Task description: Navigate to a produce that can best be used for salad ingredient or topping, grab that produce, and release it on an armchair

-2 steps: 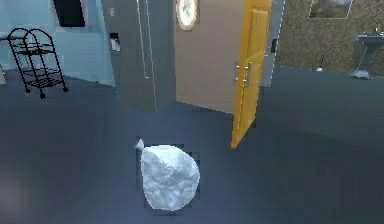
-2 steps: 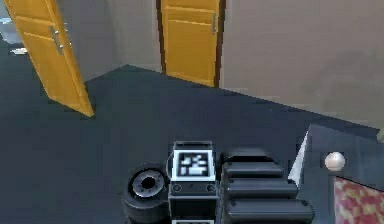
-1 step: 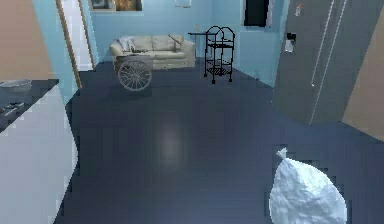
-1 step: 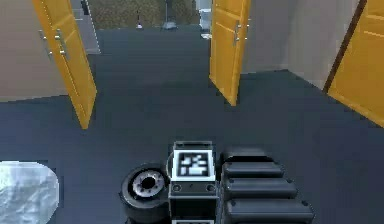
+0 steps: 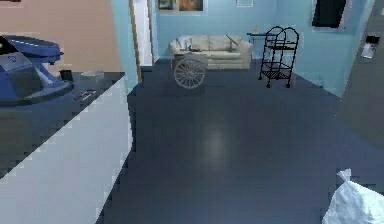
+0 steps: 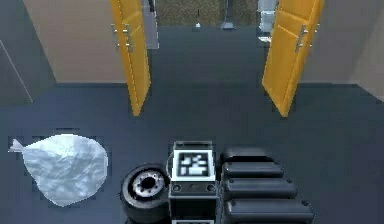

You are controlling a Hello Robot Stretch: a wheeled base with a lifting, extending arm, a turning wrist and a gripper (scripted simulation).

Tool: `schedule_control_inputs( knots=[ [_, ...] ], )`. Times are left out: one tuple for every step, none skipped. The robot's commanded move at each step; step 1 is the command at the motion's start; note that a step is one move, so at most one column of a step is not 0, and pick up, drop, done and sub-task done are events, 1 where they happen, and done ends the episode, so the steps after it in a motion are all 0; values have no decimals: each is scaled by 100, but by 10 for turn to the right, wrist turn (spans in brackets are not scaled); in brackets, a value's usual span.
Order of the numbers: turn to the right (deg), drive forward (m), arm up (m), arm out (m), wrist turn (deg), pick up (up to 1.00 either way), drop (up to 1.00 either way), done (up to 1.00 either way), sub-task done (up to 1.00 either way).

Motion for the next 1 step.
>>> schedule_control_inputs(
  knots=[
    [0,15,0,0,0,0,0,0,0]
  ],
)
